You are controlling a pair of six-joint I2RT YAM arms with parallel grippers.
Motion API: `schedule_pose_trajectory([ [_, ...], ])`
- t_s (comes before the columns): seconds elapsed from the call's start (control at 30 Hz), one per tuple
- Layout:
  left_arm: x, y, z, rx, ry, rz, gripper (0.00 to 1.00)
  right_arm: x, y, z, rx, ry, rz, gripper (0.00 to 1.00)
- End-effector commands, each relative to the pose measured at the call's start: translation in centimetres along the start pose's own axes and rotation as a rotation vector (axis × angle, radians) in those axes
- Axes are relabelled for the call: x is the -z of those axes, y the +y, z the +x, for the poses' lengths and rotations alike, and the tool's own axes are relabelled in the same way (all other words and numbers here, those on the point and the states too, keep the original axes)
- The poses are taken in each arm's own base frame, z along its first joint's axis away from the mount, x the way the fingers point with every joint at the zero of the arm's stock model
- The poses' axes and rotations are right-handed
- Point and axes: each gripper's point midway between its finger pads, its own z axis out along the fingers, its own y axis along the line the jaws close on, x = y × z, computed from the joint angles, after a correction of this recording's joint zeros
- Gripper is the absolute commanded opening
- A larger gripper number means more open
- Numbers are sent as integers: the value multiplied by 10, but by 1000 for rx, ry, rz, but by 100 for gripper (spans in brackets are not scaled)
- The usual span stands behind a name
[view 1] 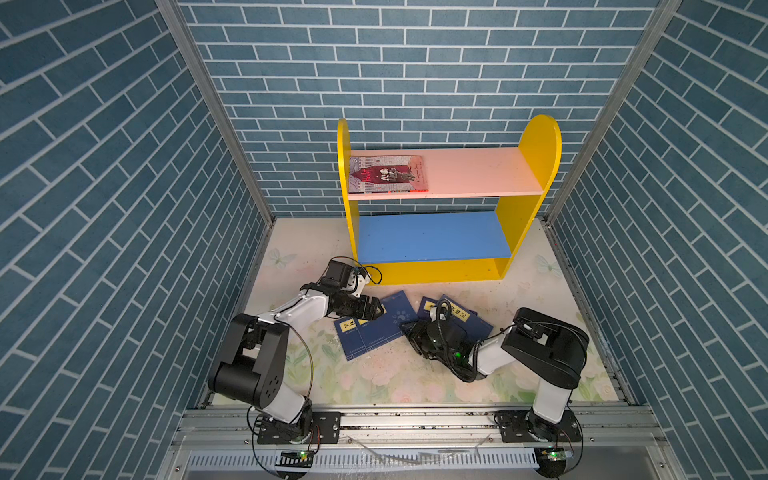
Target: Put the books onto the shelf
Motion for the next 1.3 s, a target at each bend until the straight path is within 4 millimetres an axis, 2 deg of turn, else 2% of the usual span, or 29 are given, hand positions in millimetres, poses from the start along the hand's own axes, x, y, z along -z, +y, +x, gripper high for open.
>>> schedule_pose_trajectory([
  [0.0,-4,-9,3,-14,33,42,100,-1,-27,-1,38,2,101,44],
  [0.23,-2,-12,1,-41,32,49,99,1,-27,-1,36,2,98,44],
  [0.4,19,-13,-28,-108,-106,-23,100,4,-28,0,37,6,102,44],
  [0.5,23,-10,-38,-118,-126,-55,100,3,-29,0,36,9,103,44],
  [0.6,16,-1,-36,-103,-94,-85,100,3,-28,0,34,12,100,44],
  [0.73,0,5,-23,-54,-27,-67,100,3,-26,0,33,14,93,44],
  [0.9,-11,4,-14,-24,14,-32,99,5,-24,0,35,16,88,44],
  [1.03,-11,-4,-11,-18,24,11,98,6,-23,-2,36,13,87,44],
  [1.27,-11,-32,-1,-97,56,95,98,1,-22,-2,34,16,79,44],
])
